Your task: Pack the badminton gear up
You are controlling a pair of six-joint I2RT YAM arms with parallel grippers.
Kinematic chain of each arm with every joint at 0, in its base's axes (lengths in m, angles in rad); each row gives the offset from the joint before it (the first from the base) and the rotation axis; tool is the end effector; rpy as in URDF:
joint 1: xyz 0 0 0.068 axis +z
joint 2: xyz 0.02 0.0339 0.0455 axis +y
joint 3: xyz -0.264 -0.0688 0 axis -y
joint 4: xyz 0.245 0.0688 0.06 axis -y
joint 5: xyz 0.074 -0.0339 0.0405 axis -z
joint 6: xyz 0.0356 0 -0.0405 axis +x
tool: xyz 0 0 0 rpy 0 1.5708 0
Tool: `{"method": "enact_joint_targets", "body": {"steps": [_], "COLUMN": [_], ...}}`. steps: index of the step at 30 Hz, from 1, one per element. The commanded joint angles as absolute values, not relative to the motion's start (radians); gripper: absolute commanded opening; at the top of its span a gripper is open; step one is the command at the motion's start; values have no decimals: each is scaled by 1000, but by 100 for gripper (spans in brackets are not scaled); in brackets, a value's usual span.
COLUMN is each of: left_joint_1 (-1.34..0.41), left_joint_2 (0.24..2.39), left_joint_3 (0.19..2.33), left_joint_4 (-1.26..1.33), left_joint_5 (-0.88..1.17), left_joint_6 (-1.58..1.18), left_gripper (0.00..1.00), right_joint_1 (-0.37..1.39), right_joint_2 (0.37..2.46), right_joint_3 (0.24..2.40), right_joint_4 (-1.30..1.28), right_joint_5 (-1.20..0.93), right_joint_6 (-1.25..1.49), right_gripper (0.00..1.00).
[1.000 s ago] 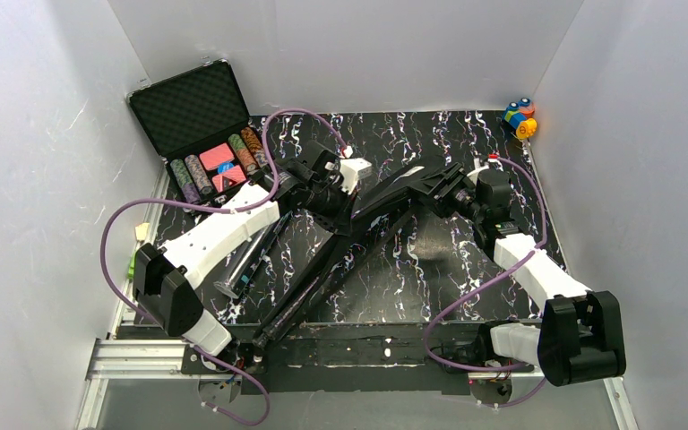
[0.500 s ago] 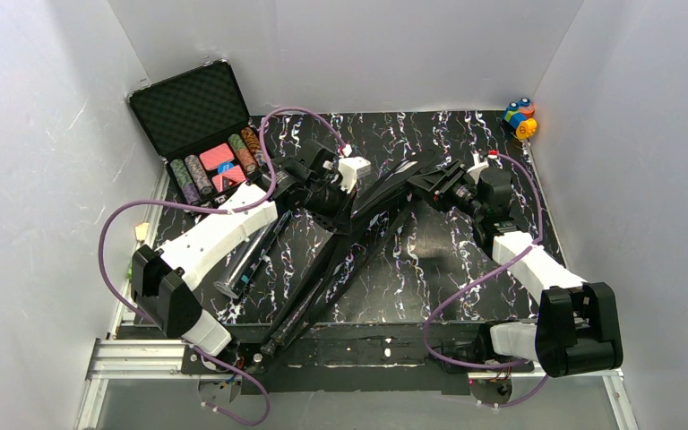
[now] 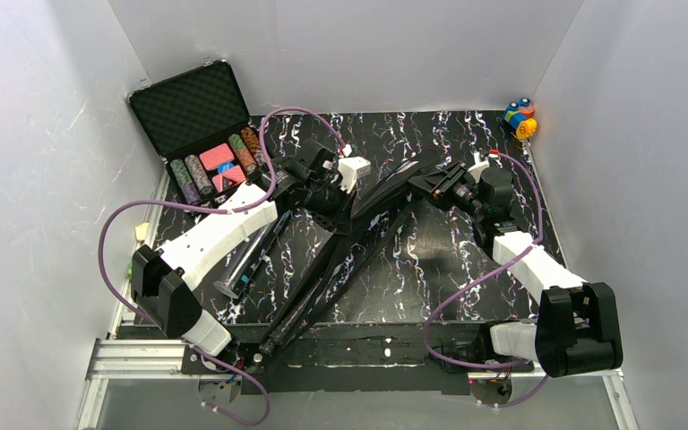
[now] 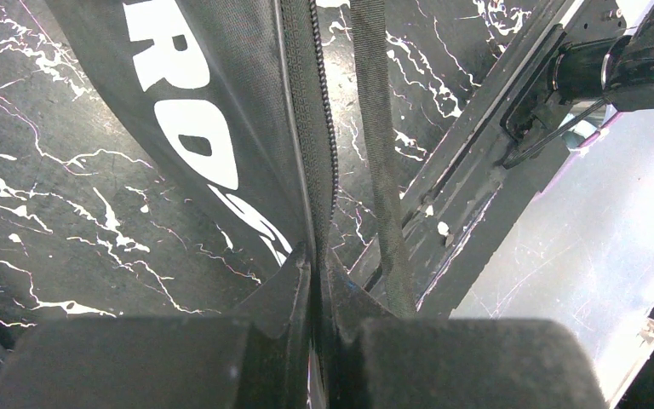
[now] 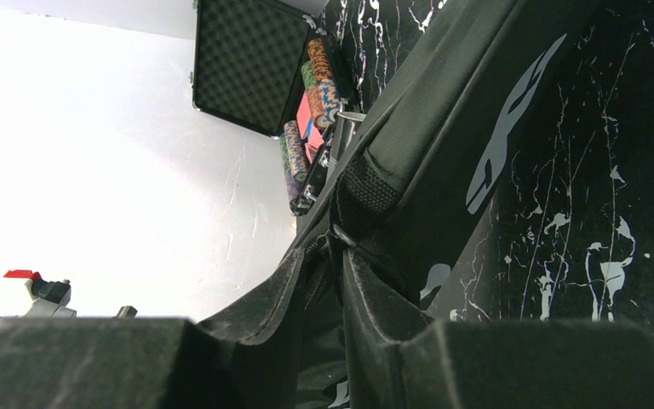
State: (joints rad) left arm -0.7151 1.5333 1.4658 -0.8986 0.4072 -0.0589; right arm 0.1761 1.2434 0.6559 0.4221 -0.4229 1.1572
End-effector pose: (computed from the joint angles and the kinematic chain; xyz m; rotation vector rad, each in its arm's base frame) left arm 0.2318 -0.2200 0.3329 1.0030 2.4234 -0.8085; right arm 0.2704 0.0630 0.2601 0.5872 1.8286 1.3084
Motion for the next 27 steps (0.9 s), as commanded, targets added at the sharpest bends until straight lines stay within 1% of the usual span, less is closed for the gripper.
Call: {"method": "enact_joint_targets", "body": {"steps": [1, 6, 11, 19, 26, 27], "left_joint_1": [-710, -708, -707, -706, -705, -705], "left_joint_2": [1474, 1472, 1471, 1479, 1490, 1490], "left_joint_3": [1516, 1512, 1507, 1492, 1481, 1480], "left_joint_4": [-867, -865, -862, -854, -848, -847], "left_joint_5": [452, 451, 448, 436, 428, 428], "left_joint_6": [-49, -49, -51, -44, -35, -34], "left_gripper": [0, 0, 0, 0, 0, 0], "right_joint_1": [169, 169, 169, 170, 187, 194], "right_joint_2": [1237, 1236, 1234, 1233, 1254, 1258], "right_joint_3": [644, 639, 636, 612, 612, 615], "right_joint_4": [474, 467, 466, 527, 545, 547], "right_joint_5": [-438, -442, -459, -518, -572, -580], "right_joint_6": [1161, 1163, 1173, 1229, 1266, 1269], "right_gripper": [27, 21, 18, 18, 5, 2]}}
